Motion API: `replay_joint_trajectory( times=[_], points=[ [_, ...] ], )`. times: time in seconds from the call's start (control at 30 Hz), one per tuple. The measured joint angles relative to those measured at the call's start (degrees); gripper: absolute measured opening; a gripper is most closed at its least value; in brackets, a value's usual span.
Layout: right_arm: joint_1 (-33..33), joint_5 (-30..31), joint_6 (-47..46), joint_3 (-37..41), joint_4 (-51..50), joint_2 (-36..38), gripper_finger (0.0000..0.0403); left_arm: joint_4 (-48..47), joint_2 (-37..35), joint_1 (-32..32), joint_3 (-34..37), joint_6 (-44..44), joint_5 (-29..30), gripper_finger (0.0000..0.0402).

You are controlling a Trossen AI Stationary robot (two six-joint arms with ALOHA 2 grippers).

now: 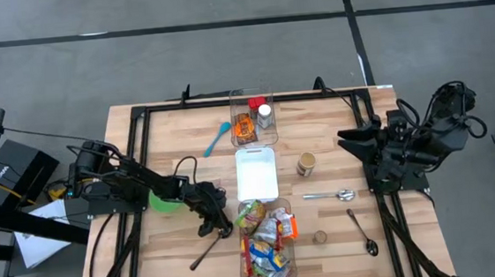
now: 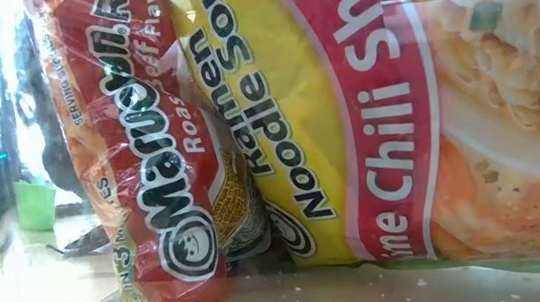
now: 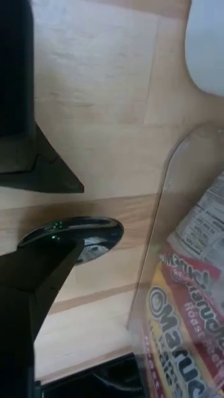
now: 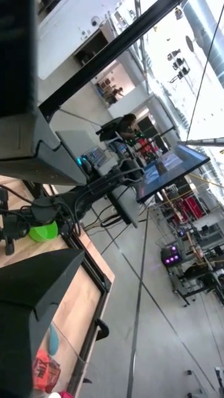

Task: Pick & Place Food Item
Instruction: Put the left black spoon into the white bin

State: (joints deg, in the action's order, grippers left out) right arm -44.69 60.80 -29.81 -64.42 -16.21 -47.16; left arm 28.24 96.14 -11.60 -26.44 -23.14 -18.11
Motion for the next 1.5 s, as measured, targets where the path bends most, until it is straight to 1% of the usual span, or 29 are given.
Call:
replay_joint_trajectory(
  times=[0.07,0.13,0.2,0.27,0.47,0.63,0.7,0.83,0.97,1.1,1.3,1.4,1.5],
  points=[
    [0.00,-0.10,-0.01,0.00,0.00,-0.04,0.0171,-0.25,0.02,0.00,0.00,-0.04,0.32,0.0103],
    [0.00,-0.59,-0.03,0.00,0.00,-0.04,0.0171,-0.63,0.02,0.00,0.00,-0.15,0.62,0.0072],
    [0.00,-0.74,-0.13,0.00,0.00,-0.04,0.0171,-0.92,0.02,0.00,0.00,-0.78,0.54,0.0033],
    [0.00,-0.76,-0.16,0.00,0.00,-0.04,0.0171,-0.32,-0.11,0.00,-0.17,-2.02,-0.19,0.0011],
    [0.00,-0.96,-0.16,0.00,0.01,-0.04,0.0171,2.36,-0.15,0.00,0.09,-4.73,-0.82,0.0004],
    [0.00,-1.78,-0.16,0.00,0.02,-0.04,0.0171,2.79,-0.31,0.00,0.09,-5.66,-4.74,0.0002],
    [0.00,-2.44,-0.19,0.00,0.02,-0.04,0.0171,2.82,-1.38,0.00,0.11,-5.59,-6.15,0.0001],
    [0.00,-2.47,-0.16,0.00,0.04,-0.02,0.0171,1.64,-5.87,0.28,0.11,-5.23,-6.95,0.0001],
    [0.00,-2.47,0.08,0.00,0.00,-0.02,0.0171,-1.60,-13.28,1.88,0.11,-5.22,-7.63,0.0001],
    [0.00,-2.47,0.27,0.00,0.00,-0.02,0.0171,-2.98,-21.99,4.80,0.10,-5.37,-7.69,0.0001],
    [0.00,-2.47,0.88,0.00,-0.02,-0.02,0.0171,-2.98,-32.97,12.42,0.00,-7.06,-4.32,0.0000],
    [0.00,-2.47,1.34,0.00,-0.04,-0.02,0.0171,-3.19,-35.89,17.07,-1.54,-7.75,-3.20,0.0000],
    [0.02,-2.47,1.89,0.00,-0.04,-0.02,0.0171,-5.29,-35.85,21.34,-5.59,-8.62,-2.86,0.0000]
  ],
)
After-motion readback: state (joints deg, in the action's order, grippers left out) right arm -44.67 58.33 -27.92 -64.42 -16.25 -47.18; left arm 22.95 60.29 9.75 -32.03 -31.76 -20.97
